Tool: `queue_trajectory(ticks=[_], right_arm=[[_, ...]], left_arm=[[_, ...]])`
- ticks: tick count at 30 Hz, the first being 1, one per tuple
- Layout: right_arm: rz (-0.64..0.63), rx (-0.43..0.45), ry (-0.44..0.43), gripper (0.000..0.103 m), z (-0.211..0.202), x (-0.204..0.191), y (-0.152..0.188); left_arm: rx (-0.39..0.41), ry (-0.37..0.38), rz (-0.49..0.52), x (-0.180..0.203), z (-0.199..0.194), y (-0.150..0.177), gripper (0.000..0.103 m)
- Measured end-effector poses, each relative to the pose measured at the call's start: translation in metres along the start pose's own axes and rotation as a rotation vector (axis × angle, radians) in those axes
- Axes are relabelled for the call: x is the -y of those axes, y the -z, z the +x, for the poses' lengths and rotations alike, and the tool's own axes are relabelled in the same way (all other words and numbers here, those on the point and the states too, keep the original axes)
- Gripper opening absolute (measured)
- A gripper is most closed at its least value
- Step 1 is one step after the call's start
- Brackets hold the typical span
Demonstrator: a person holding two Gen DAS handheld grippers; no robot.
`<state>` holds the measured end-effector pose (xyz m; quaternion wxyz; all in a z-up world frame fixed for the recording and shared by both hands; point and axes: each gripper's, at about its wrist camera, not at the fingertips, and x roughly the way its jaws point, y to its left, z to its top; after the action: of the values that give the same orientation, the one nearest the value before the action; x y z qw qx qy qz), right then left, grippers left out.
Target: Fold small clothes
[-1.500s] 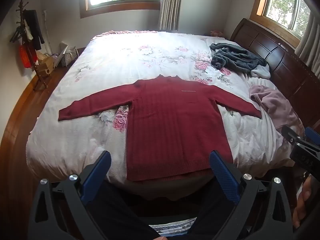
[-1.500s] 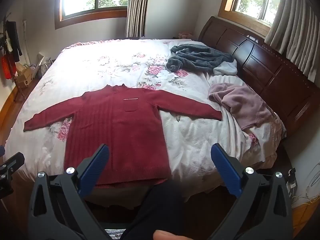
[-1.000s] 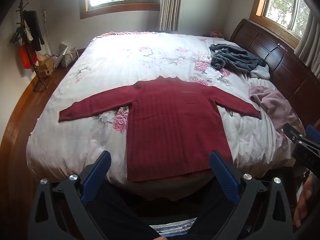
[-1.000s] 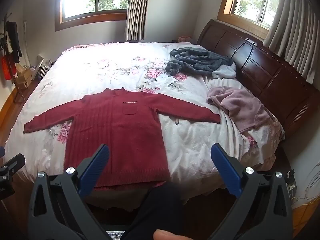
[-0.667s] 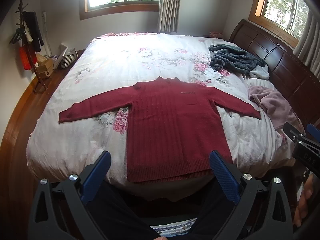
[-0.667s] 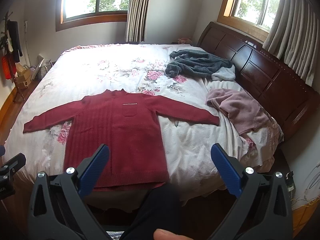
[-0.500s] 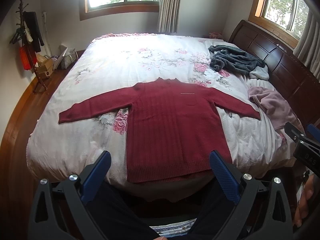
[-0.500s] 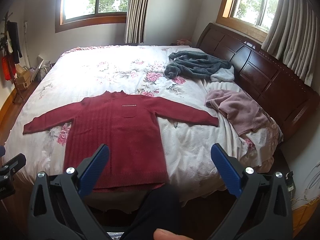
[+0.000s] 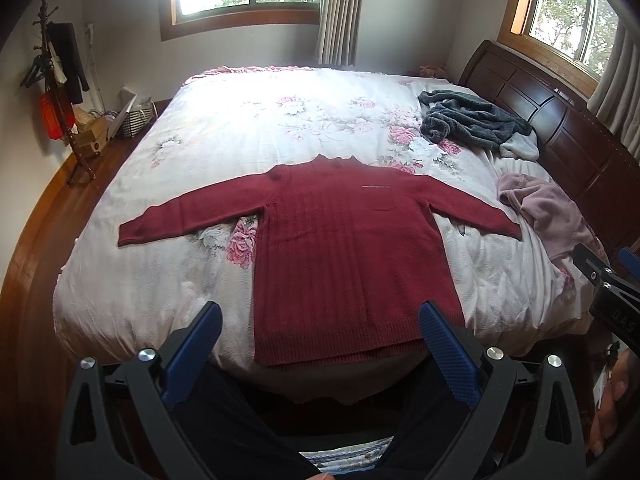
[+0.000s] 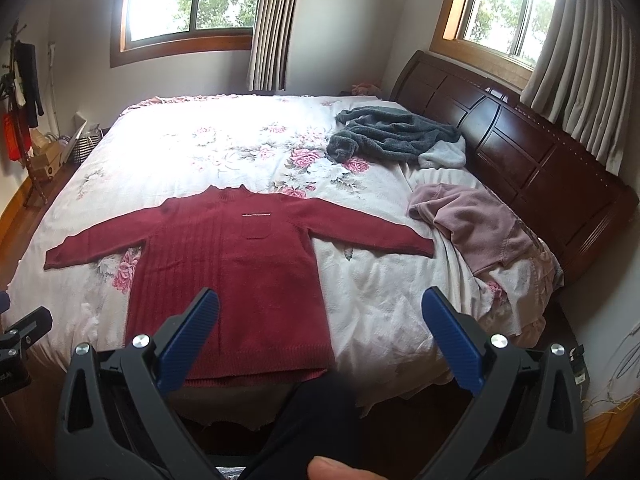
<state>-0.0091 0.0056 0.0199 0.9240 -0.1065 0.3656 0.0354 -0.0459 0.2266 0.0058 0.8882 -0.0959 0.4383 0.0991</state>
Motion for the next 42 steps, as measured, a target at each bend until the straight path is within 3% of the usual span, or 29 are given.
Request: queue_trajectory(ticks=[31, 42], right_arm=[[-0.006, -0.006, 0.000, 0.100, 0.004, -0.001, 0.003], [0.021, -0.040, 0.111, 0.100, 0.074, 0.039, -0.001]], left_arm=[[0.021, -0.011, -0.005, -0.009, -0.005, -0.003, 0.099], [-0.099, -0.003, 0.005, 0.000, 0.067, -0.001, 0.099]])
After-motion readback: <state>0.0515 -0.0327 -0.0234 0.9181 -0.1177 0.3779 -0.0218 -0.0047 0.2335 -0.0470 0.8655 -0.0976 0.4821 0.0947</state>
